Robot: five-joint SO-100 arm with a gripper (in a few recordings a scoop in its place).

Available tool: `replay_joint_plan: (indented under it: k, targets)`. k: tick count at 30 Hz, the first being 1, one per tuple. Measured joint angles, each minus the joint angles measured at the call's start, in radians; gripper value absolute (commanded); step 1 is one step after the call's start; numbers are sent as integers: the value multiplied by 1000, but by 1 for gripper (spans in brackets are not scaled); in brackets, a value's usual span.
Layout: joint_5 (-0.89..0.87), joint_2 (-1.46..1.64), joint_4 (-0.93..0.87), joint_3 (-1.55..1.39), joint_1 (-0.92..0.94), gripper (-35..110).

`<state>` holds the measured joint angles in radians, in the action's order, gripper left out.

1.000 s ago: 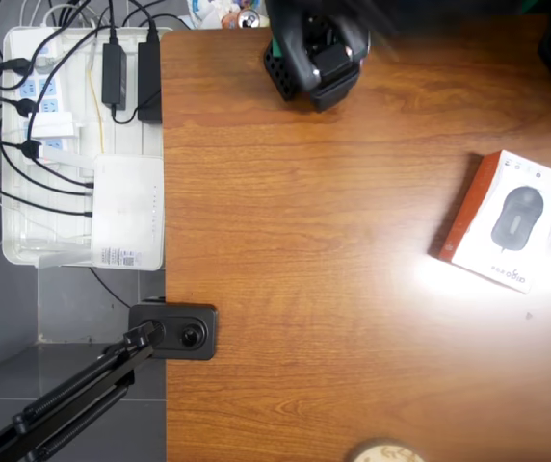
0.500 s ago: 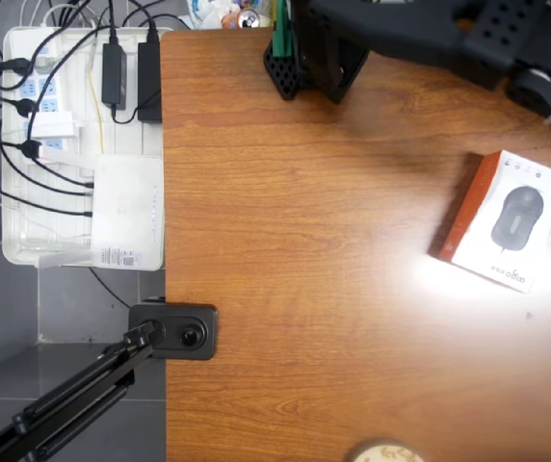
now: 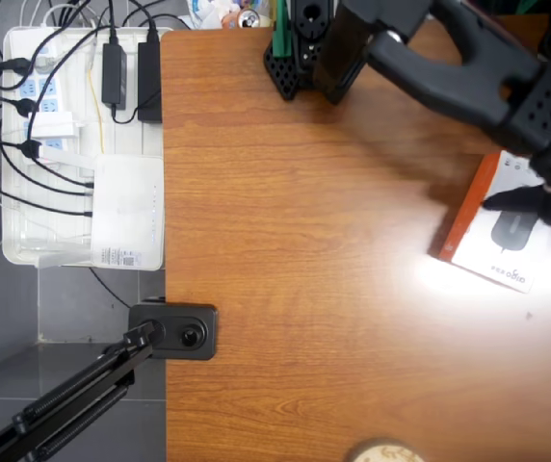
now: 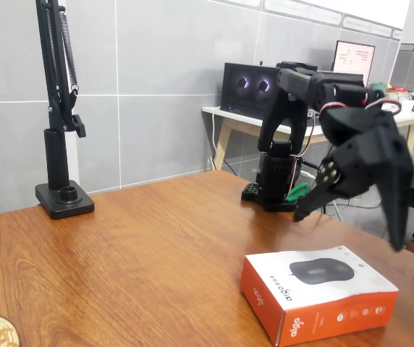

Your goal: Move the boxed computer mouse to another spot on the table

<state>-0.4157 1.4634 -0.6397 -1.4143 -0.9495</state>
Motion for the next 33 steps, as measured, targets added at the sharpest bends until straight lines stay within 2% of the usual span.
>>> replay_joint_plan:
  k: [6,11,33]
  targets:
    - [0,-71,-209,135,23,104]
    - [2,-106,-275,199,29,104]
    - [43,-176,-114,-20,-41,105]
